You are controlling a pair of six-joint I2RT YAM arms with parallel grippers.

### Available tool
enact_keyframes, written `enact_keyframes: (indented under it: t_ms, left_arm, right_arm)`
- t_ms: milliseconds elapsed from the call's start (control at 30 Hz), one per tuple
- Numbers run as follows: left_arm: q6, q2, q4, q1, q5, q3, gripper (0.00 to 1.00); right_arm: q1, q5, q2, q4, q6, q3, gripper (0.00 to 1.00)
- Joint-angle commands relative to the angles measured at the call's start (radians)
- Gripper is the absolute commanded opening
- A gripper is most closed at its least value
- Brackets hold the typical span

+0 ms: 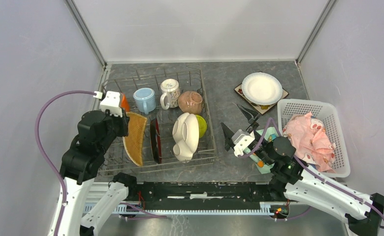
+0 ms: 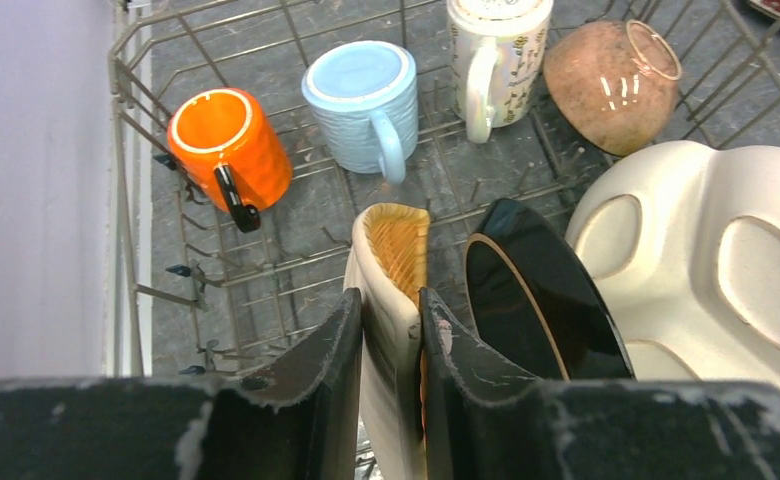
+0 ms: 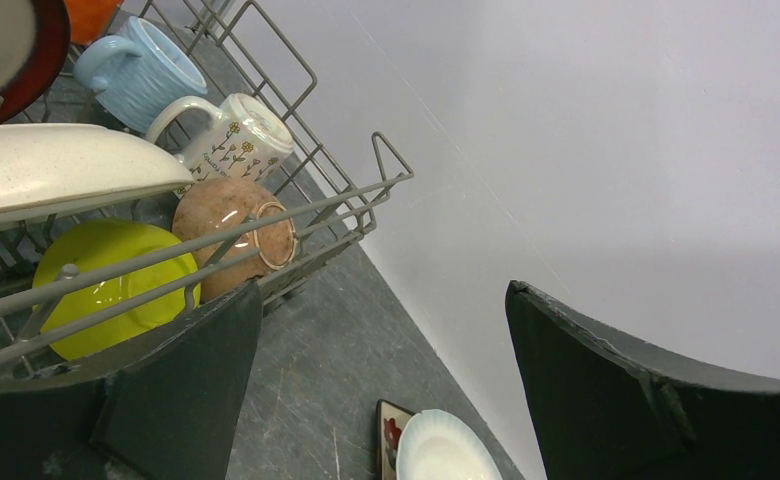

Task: Load the mixed dishes into the dish rack
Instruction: Insert the plate into the dish rack.

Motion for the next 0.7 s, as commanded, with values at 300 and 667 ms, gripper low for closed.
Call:
enact_keyframes:
  t_ms: [300,667]
  left_arm:
    - [-0.16,-0.03,0.072,-0.003,0.206,-0.05,0.35]
    - [-0.232,-0.04,0.086,-0.003,0.312,-0.083,0.44]
  right_arm:
    - [0.0,0.013,-0.02,0.023,-0.003,-0.003,0.98]
    - [0.0,0.012,-0.028,0.018,-0.002,-0.002,0.98]
